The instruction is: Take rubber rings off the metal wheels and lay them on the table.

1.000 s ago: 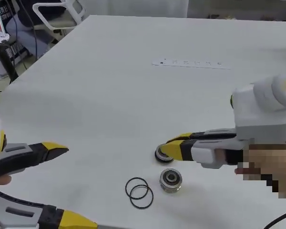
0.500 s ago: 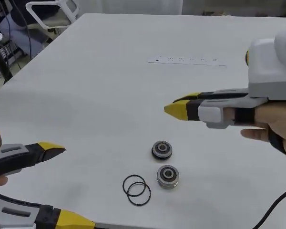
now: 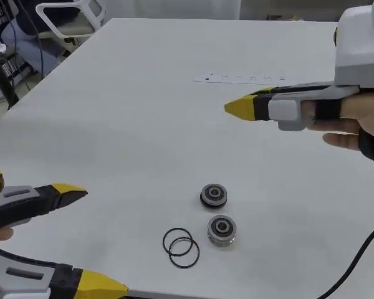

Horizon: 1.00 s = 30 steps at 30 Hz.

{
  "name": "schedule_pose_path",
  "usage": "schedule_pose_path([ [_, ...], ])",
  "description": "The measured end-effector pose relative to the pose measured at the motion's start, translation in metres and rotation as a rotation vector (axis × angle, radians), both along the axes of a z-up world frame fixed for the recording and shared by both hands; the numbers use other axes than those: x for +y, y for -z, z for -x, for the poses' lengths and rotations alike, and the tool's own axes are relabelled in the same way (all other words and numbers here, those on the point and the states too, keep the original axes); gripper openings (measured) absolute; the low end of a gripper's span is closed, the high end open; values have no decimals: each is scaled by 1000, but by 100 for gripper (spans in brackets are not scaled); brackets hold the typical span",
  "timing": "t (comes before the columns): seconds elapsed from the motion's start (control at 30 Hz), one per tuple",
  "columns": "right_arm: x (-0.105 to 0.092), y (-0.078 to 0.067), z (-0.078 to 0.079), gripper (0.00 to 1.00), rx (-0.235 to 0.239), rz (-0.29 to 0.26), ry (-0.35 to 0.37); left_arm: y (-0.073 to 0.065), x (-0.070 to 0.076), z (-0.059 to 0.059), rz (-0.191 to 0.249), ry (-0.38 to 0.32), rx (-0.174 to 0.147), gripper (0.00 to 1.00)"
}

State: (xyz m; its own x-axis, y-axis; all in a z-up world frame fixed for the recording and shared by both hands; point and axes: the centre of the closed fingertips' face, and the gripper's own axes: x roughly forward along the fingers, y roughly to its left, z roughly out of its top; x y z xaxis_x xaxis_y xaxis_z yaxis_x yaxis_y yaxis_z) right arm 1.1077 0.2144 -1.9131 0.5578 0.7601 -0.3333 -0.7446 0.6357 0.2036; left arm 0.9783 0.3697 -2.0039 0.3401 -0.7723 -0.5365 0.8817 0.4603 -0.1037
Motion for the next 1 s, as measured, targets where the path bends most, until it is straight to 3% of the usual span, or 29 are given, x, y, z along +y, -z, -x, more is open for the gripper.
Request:
schedule_pose_path([
  [0.1, -1, 9, 3, 27, -17, 12, -34, -3, -2, 1, 6, 18, -15, 95],
  [0.17, -1, 18, 9, 28, 7, -19, -45, -11, -6, 0, 26, 35, -49, 95],
  [0.23, -4, 29, 12, 27, 19, -16, -48, -16, -7, 0, 39, 43, -58, 96],
  [0.3, -5, 37, 14, 26, 29, -5, -53, -18, -8, -1, 36, 45, -63, 97],
  [0.37, -9, 52, 18, 25, 67, 35, -66, -23, -9, -7, 17, 54, -101, 97],
  [0.4, -11, 59, 19, 24, 78, 57, -69, -25, -11, -9, 20, 56, -105, 97],
  [0.47, -11, 66, 20, 25, 79, 67, -73, -33, -16, -13, 25, 68, -113, 97],
  [0.63, -8, 81, 28, 25, 98, 96, -97, -48, -33, -19, 3, 146, -169, 96],
  [0.77, -7, 93, 32, 25, 103, 142, -122, -61, -47, -28, 20, 180, -197, 95],
  [1.0, -3, 108, 38, 22, 108, 175, -138, -74, -72, -52, 4, 262, -262, 85],
])
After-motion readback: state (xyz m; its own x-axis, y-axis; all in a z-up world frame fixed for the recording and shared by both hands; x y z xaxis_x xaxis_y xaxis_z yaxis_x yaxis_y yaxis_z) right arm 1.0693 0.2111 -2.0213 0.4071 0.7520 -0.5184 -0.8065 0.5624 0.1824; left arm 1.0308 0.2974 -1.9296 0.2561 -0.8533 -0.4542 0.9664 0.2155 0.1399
